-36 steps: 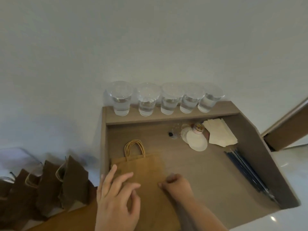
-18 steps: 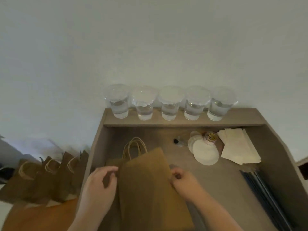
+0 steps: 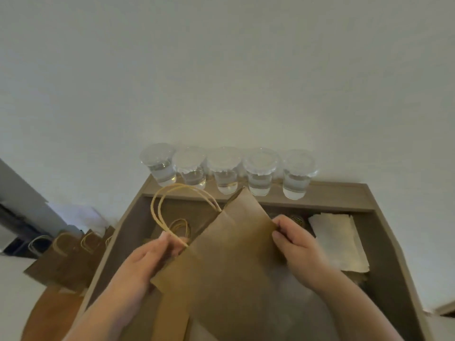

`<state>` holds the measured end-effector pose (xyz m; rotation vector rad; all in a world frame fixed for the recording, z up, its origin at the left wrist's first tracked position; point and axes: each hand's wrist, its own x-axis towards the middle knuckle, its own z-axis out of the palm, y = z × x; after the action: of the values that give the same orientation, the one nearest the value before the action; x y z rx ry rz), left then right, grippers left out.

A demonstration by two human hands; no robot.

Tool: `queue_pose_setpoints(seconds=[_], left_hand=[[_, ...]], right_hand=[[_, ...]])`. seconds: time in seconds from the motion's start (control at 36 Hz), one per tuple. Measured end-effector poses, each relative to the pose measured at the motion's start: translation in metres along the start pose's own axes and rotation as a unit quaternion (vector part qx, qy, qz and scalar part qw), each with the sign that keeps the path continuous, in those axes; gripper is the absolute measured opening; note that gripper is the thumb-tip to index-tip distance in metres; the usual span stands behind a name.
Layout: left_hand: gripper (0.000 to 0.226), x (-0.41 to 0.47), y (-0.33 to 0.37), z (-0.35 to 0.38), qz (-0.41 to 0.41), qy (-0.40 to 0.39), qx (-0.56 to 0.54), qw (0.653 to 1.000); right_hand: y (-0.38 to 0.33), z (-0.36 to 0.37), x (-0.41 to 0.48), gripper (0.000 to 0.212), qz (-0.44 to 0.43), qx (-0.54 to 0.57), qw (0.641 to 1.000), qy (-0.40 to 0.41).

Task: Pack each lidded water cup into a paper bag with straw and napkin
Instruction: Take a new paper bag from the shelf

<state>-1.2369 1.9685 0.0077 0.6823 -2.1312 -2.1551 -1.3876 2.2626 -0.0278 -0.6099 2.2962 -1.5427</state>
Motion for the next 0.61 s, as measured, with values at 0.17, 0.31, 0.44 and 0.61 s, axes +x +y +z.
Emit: queue_pose_setpoints(seconds=[0.17,0.31,0.44,0.61], left_hand=[[0.102,-0.015,0.035,0.041,0.011,-0.228,0.062,0.972],[0.091,-0.004,0.048,0.067,0.034,-0.345,0.055,0.936],[0.060,0.005,0.059,0.082,0.049,-0.483,0.085,0.870],[0.047,0.015,0.053,0.071,-0.069,-0.449,0.089,0.886]], right_hand=[[-0.015,-0.007,-0.009,0.023,-0.039,-0.012,0.998,0.038],[-0.014,-0.011,-0.025,0.019,-0.012,0.054,0.996,0.066],[-0.018,-0.009,-0.036,0.014,-0.020,0.136,0.981,0.140],[-0.025,0.003,-0.047,0.015,-0.013,0.151,0.966,0.208]])
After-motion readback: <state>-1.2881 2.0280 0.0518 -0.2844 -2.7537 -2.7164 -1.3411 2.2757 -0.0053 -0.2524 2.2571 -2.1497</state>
